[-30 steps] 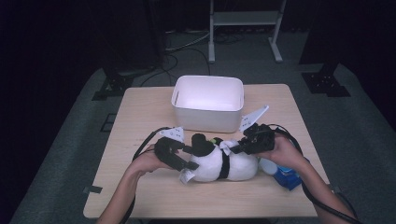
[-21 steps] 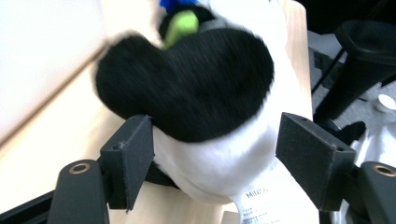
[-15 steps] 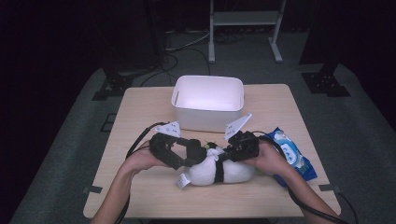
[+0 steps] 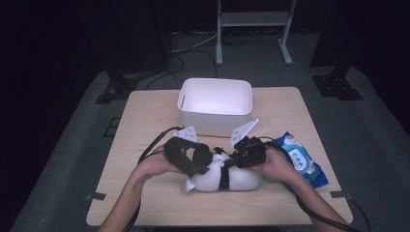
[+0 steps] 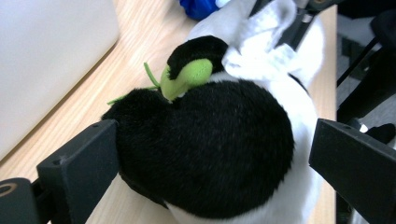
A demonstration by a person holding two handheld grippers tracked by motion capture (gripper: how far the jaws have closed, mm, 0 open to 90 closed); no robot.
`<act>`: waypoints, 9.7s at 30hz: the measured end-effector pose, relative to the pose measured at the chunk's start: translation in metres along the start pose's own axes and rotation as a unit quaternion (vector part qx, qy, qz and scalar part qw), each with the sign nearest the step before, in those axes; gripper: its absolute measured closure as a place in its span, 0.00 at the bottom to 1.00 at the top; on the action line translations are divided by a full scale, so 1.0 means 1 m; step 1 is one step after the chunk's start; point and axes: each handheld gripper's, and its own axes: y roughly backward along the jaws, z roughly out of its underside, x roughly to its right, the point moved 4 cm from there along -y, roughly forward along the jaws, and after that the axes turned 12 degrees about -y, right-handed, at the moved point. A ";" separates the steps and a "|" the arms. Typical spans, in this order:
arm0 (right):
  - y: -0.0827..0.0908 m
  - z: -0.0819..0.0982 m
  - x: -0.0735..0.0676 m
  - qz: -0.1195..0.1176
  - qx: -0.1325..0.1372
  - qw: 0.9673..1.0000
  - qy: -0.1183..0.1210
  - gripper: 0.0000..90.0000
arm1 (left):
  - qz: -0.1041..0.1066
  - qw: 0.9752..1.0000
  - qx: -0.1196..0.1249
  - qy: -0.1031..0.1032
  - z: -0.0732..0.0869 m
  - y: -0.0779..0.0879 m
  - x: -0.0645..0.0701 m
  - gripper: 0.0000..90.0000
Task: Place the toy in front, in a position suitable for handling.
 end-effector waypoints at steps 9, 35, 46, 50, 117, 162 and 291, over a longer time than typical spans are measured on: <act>-0.011 -0.006 -0.008 -0.010 -0.006 1.000 0.008 0.91 | -0.003 1.000 0.001 0.007 0.006 0.005 -0.003 0.03; 0.045 0.006 0.019 0.039 0.016 0.999 -0.013 0.90 | -0.032 0.998 0.051 0.014 0.018 0.007 0.003 0.14; 0.075 0.045 0.053 0.072 0.038 0.993 -0.080 0.90 | -0.036 0.998 0.050 0.012 0.020 0.008 0.007 0.14; 0.080 0.058 0.060 0.076 0.042 0.992 -0.093 0.90 | -0.037 0.998 0.052 0.011 0.022 0.009 0.008 0.14; 0.054 0.025 0.035 0.035 0.019 0.998 -0.058 0.59 | -0.033 0.998 0.051 0.010 0.024 0.011 0.010 0.14; -0.011 -0.051 0.023 -0.012 -0.058 0.998 0.037 0.83 | -0.059 0.994 0.081 0.047 0.041 0.050 -0.004 0.17; 0.004 -0.020 0.021 -0.042 -0.019 0.999 0.025 0.42 | -0.094 0.990 0.051 0.089 0.087 0.059 -0.017 0.12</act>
